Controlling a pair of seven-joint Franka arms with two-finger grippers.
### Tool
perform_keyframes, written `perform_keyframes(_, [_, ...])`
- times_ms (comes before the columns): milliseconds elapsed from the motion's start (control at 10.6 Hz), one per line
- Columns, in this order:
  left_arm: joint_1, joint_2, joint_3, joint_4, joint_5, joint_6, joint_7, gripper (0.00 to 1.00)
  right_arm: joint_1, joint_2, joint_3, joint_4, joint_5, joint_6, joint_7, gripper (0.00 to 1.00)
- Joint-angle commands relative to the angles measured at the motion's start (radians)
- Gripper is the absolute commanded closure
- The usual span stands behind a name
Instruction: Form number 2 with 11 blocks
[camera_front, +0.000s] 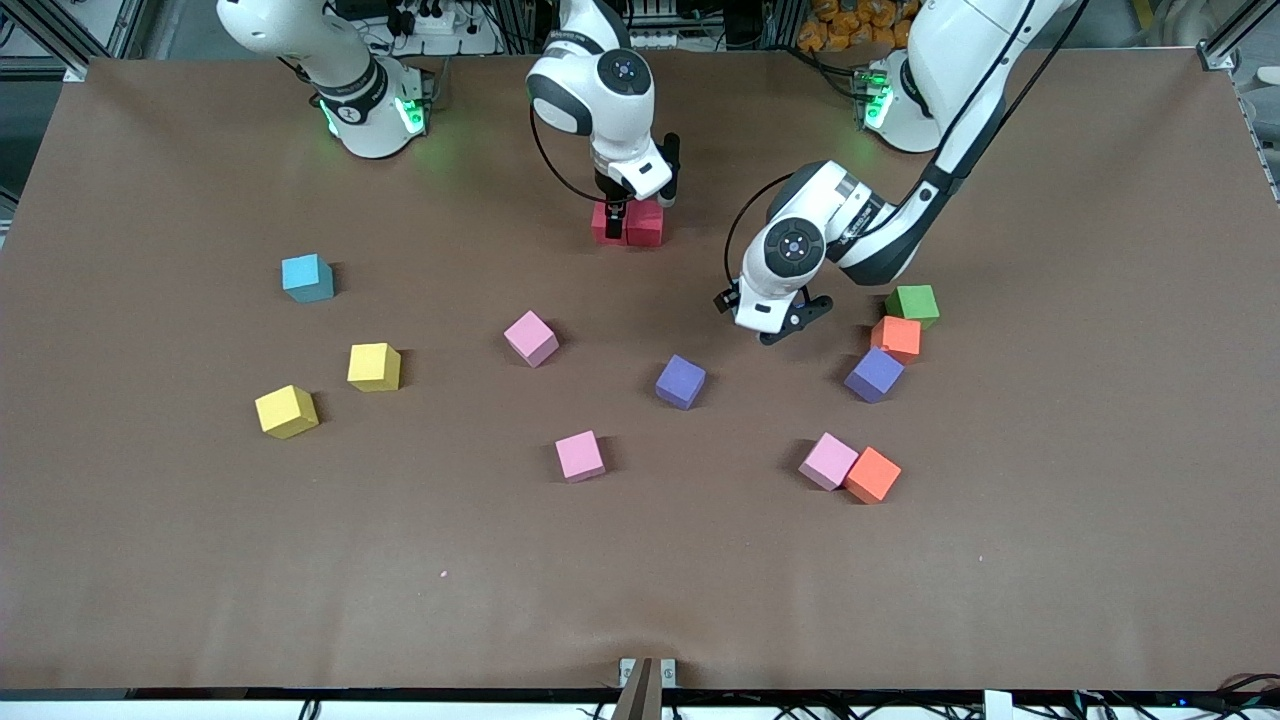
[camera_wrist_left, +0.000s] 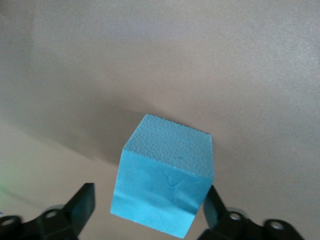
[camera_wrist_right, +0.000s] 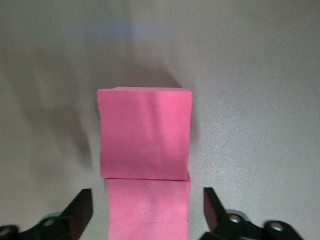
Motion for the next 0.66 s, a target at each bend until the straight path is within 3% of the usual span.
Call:
perform_keyframes(0, [0.001,0.020,0.006,0.012,0.022,0.000,0.012,0.35,0.009,-0.015,-0.008,0.002,0.016,-0.013,0.006,0.00])
perform_keyframes(284, [0.011,0.008,0.013,0.011,0.021,0.001,-0.012,0.78,-0.029,-0.086,-0.012,0.005,0.016,-0.089,-0.004,0.00])
perform_keyframes(568, [0.013,-0.045,-0.006,-0.012,0.008,-0.003,-0.372,0.82,-0.130,-0.149,-0.014,0.031,0.016,-0.203,-0.008,0.00])
